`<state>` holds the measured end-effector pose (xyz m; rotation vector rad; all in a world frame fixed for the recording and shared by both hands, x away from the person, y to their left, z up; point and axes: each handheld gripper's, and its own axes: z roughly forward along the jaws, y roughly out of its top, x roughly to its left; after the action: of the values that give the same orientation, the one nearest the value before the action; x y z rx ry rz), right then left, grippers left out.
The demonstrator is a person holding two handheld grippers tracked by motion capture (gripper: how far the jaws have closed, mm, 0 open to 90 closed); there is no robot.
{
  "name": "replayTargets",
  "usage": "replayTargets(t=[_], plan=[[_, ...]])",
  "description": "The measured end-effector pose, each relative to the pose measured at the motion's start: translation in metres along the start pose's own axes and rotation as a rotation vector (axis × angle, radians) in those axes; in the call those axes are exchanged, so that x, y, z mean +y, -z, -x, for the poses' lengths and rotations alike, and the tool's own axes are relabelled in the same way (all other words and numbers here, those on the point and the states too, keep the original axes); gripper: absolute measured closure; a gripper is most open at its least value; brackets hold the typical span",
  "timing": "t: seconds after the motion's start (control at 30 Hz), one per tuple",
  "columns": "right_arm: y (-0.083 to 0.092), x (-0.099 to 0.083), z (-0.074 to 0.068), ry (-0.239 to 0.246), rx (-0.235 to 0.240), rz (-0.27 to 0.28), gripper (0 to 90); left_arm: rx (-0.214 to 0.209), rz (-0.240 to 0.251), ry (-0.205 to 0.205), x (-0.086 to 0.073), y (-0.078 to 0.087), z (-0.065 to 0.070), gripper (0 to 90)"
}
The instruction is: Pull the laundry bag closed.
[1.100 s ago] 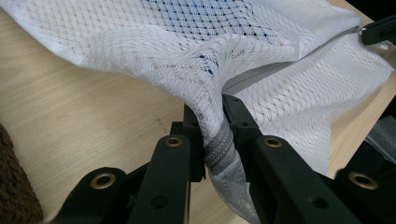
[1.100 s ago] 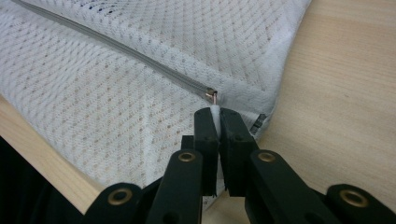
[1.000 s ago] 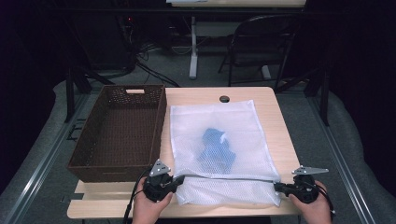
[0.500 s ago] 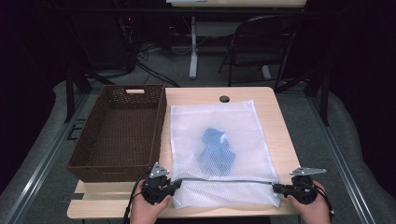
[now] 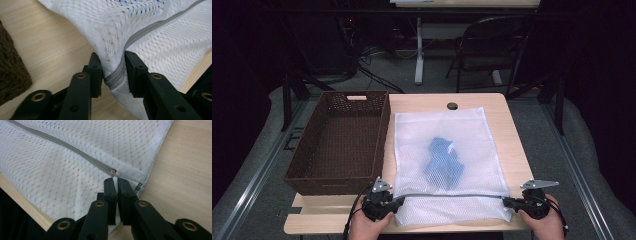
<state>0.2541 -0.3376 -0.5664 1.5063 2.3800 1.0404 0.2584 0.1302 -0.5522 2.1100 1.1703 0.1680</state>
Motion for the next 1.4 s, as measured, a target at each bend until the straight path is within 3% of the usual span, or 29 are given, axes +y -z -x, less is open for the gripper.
replayTargets(t=[0.2,0.4,0.9,1.4], plan=[[0.001,-0.001,-0.001,-0.002,-0.002,0.002,86.4,-0.005,0.009,0.031,-0.006,0.004,-0.007,58.9],[0.001,-0.001,-0.001,0.005,-0.002,0.004,86.4,-0.01,0.0,0.028,-0.009,0.005,-0.01,61.3],[0.002,-0.002,-0.003,0.009,-0.011,0.006,86.1,0.024,0.001,0.018,-0.012,0.003,-0.011,60.9],[0.002,-0.001,-0.003,0.01,-0.011,0.012,80.0,0.029,0.017,0.037,-0.013,0.011,-0.017,57.5]])
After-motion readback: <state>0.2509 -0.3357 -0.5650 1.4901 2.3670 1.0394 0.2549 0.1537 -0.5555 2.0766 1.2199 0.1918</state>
